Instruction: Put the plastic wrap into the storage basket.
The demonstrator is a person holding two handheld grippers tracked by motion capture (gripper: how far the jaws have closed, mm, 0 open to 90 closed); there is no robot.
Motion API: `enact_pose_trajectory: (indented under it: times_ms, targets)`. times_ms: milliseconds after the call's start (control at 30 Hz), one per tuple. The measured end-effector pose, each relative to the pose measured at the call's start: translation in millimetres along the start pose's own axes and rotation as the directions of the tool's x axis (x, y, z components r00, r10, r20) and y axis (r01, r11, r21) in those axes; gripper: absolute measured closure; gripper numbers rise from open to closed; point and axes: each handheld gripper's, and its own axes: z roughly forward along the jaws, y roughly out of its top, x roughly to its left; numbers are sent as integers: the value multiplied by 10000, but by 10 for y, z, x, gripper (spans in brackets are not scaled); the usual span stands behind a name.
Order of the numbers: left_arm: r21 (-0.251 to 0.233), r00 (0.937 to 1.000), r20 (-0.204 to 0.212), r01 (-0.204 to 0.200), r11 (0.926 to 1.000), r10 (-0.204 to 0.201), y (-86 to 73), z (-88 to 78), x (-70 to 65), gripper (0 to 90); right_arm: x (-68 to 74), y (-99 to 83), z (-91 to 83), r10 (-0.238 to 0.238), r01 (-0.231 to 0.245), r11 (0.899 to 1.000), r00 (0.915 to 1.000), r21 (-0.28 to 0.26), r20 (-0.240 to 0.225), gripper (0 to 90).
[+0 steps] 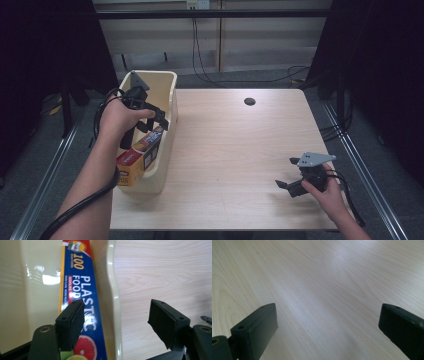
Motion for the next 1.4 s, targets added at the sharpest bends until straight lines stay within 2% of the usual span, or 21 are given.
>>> enact_pose_trajectory:
  times_ms: [133,300,400,667,933,1000,1400]
  targets:
    - [-156,9998,157,-108,9998,110,12,17,-59,242,-2,-13,-7,-27,26,10000,10000,69,35,20]
    - [-242,9983,293,-493,9985,500,14,51,-165,196,-13,-11,-29,42,-42,10000,10000,-39,74,19]
    - [-314,9976,427,-538,9981,551,17,73,-231,176,-14,-10,-27,51,-50,10000,10000,-36,73,19]
    - [-492,9926,514,-1078,9930,1103,18,153,-367,131,-18,-10,-37,55,-55,10000,10000,-83,33,20]
    - [-580,9869,663,-1435,9879,1473,13,244,-498,113,-16,-10,-41,43,-43,9999,10000,-97,20,20]
    - [-557,9838,715,-1605,9855,1643,12,272,-528,112,-17,-10,-40,28,-28,9999,10000,-101,47,20]
    - [-491,9762,1023,-1870,9811,1912,-21,439,-650,108,-16,-9,-44,28,-28,9999,10000,-104,33,20]
